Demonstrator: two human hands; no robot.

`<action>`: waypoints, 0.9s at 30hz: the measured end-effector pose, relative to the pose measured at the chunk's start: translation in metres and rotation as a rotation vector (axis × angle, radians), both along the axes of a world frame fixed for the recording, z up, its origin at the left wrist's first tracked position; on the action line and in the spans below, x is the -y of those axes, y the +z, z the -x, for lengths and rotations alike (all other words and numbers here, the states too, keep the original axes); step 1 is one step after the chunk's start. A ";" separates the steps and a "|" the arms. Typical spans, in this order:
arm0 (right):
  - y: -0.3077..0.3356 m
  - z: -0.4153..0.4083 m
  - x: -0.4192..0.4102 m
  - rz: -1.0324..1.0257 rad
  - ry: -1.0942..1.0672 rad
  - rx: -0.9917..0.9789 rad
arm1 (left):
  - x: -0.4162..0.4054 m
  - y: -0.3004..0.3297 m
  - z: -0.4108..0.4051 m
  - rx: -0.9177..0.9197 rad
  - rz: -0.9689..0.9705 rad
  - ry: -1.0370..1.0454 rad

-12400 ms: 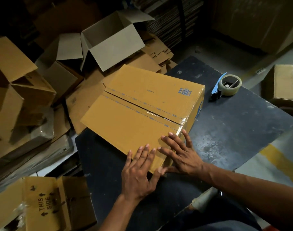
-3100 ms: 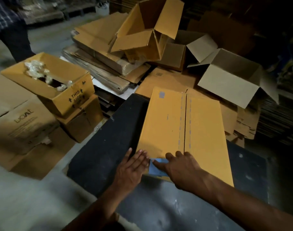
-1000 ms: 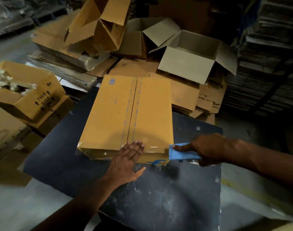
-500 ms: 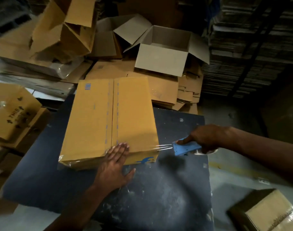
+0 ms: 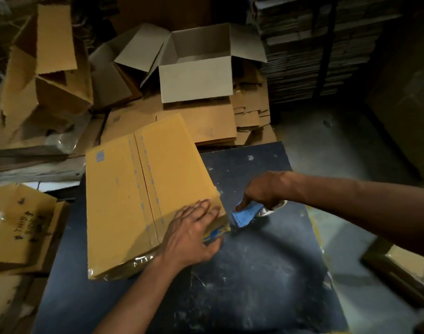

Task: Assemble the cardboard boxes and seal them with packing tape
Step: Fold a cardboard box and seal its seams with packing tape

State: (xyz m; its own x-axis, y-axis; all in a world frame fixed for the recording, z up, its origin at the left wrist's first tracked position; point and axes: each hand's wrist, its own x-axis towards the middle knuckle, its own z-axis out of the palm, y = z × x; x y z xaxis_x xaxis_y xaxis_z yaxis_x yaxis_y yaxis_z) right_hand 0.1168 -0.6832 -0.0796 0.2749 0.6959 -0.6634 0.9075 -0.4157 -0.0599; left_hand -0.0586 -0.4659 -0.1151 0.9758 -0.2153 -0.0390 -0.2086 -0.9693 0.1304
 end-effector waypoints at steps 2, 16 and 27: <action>0.003 0.003 -0.004 -0.010 -0.001 -0.036 | 0.006 0.001 -0.020 -0.049 -0.039 -0.113; -0.036 0.019 0.024 0.126 -0.007 0.070 | 0.006 -0.006 -0.087 -0.230 -0.290 -0.313; -0.117 -0.003 0.072 -0.048 -0.393 -0.343 | 0.038 0.008 -0.122 -0.470 -0.425 -0.384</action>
